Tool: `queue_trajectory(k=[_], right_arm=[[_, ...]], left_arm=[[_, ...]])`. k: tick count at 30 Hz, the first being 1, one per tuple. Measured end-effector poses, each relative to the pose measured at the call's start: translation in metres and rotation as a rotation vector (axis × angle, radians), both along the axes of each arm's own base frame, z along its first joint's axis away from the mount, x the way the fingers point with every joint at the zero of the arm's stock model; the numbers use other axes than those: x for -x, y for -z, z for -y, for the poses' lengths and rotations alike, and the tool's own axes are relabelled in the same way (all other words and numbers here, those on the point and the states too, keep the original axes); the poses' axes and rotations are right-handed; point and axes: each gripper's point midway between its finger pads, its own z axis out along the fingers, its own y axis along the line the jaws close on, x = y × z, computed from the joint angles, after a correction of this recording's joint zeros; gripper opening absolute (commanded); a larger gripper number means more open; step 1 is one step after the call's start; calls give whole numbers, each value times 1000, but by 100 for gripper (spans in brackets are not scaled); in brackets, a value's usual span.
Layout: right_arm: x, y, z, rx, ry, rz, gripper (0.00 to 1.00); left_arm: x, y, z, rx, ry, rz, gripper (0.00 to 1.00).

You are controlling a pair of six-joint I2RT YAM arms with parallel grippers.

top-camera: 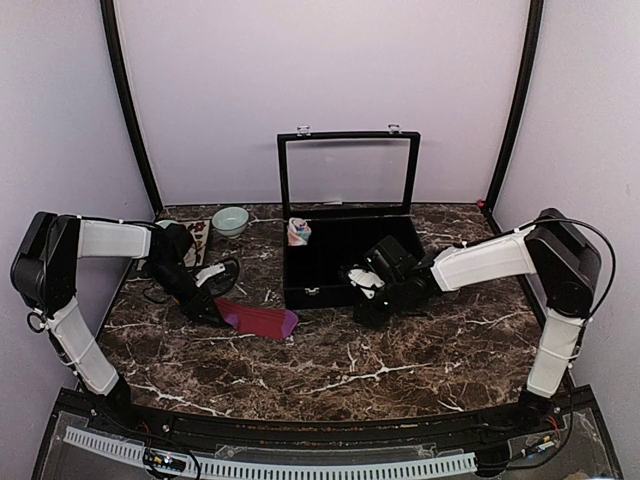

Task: Roll the socks
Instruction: Move the storage box to the center of the board, then move the sock to the center of the board.

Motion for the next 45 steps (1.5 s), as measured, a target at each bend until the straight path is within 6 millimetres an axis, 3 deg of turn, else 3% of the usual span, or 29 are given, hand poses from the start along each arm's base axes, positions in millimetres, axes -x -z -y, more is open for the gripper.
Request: queue_trajectory(k=[10, 14, 18, 25, 28, 36, 40, 45], right_arm=[[-58, -3, -21, -29, 64, 25, 58], [-67, -9, -22, -74, 109, 22, 63], [-52, -18, -34, -170, 122, 22, 65], [21, -30, -101, -375, 50, -83, 65], [31, -31, -120, -438, 57, -127, 64], [26, -7, -129, -505, 152, -206, 49], [26, -5, -136, -543, 151, -229, 21], [28, -1, -143, -554, 138, -258, 1]], left_arm=[[-2, 2, 4, -16, 21, 25, 46], [-1, 2, 8, -15, 33, 28, 46], [6, 7, 18, -17, 68, 16, 45], [16, 8, 32, -12, 116, 7, 45], [19, 8, 34, -6, 125, -2, 45], [37, 2, 36, 33, 178, -54, 54], [46, -6, 36, 52, 203, -84, 54], [40, -32, 36, 89, 207, -68, 55]])
